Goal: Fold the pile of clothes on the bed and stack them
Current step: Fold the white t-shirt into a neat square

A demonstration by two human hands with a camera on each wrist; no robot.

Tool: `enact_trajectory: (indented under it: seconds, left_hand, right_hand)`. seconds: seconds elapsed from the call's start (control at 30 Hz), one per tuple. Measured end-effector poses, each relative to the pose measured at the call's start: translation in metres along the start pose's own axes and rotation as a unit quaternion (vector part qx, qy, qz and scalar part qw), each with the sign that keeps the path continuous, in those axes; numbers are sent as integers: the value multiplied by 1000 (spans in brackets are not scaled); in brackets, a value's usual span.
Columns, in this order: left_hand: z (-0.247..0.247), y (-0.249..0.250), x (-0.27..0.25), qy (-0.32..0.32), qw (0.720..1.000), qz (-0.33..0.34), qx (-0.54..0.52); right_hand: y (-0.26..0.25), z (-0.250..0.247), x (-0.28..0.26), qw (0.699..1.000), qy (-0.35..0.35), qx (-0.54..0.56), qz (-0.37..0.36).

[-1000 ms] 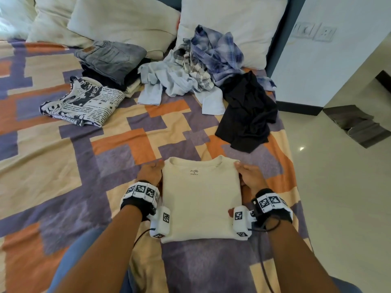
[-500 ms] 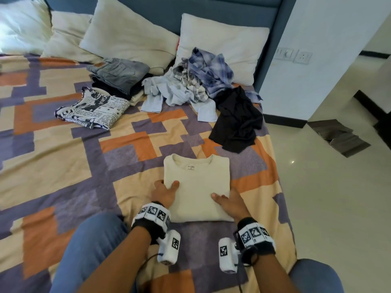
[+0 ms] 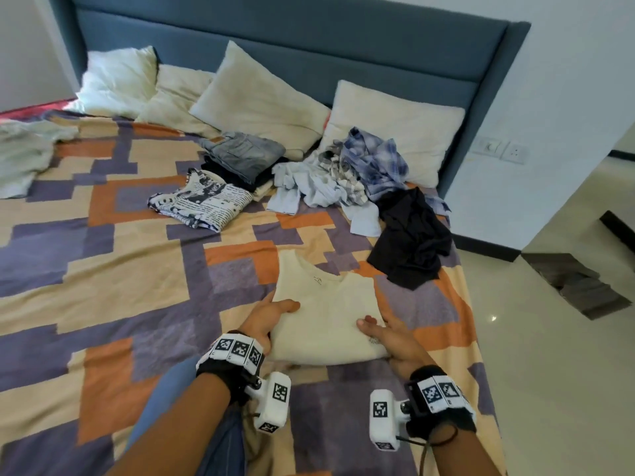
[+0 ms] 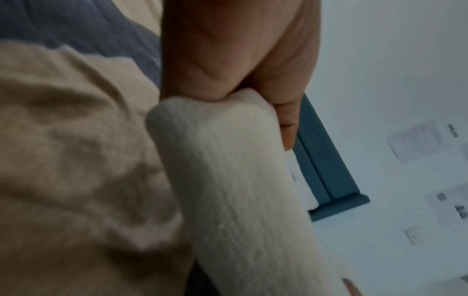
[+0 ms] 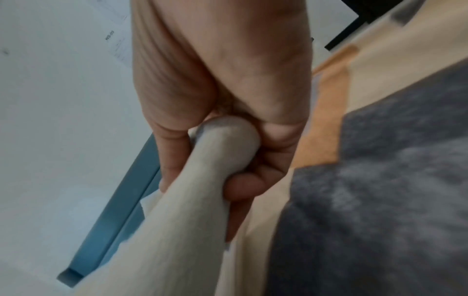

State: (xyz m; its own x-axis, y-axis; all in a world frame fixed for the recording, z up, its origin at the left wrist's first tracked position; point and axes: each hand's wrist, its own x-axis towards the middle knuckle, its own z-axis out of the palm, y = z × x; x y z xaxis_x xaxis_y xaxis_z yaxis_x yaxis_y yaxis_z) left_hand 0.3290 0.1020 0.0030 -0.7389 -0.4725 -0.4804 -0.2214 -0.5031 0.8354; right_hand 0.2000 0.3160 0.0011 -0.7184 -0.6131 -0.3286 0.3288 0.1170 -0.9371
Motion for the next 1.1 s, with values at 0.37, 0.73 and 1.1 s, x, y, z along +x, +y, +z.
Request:
enact_trajectory:
  seconds: [0.37,0.73,1.1]
  left_hand:
    - [-107,90,83,51,966,122,-221]
    - [-202,203,229,148,886,306,-316]
    - [-202,138,305,236,897,177,-330]
  right_hand:
    - [-48,158,142,921,-120,369,13]
    - [-120,314,390,957,-111,264,-39]
    - [-46,316,459,990,-68,123,24]
